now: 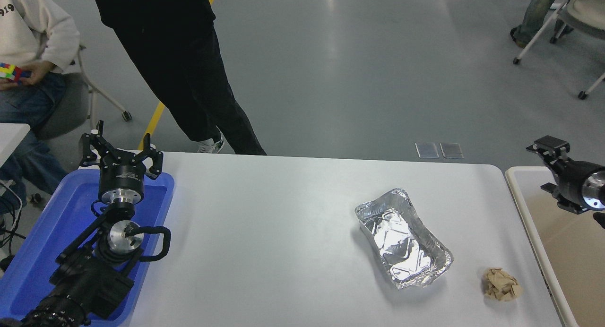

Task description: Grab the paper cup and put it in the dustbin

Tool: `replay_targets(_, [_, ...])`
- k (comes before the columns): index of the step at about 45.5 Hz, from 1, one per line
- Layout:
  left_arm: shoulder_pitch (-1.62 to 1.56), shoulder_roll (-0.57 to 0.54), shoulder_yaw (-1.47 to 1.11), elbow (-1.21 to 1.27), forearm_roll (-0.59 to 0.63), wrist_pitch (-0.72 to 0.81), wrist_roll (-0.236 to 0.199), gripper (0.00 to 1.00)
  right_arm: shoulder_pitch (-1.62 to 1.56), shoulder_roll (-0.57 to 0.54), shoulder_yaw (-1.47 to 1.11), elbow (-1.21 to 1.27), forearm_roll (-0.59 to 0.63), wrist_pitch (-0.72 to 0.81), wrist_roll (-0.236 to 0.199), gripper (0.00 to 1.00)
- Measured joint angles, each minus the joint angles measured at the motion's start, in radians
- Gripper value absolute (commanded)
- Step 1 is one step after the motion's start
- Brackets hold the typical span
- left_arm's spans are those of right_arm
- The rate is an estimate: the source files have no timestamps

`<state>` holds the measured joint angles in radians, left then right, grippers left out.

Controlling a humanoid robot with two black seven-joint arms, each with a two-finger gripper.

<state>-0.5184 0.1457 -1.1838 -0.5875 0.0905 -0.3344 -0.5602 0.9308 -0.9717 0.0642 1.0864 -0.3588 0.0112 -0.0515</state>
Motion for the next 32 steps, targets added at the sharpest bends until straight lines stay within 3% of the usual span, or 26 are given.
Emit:
replay_targets(9, [0.0,0.0,0.001,0.0,0.0,0.0,0.0,0.99,0.127,-0.158,-0.093,0.22,-0.093,0.084,0.0,1.0])
replay_targets(32, [0.0,0.0,0.001,0.0,0.0,0.0,0.0,0.99,0.369,-0.389,-0.208,0.448,-0.27,0.321,-0.003,1.0])
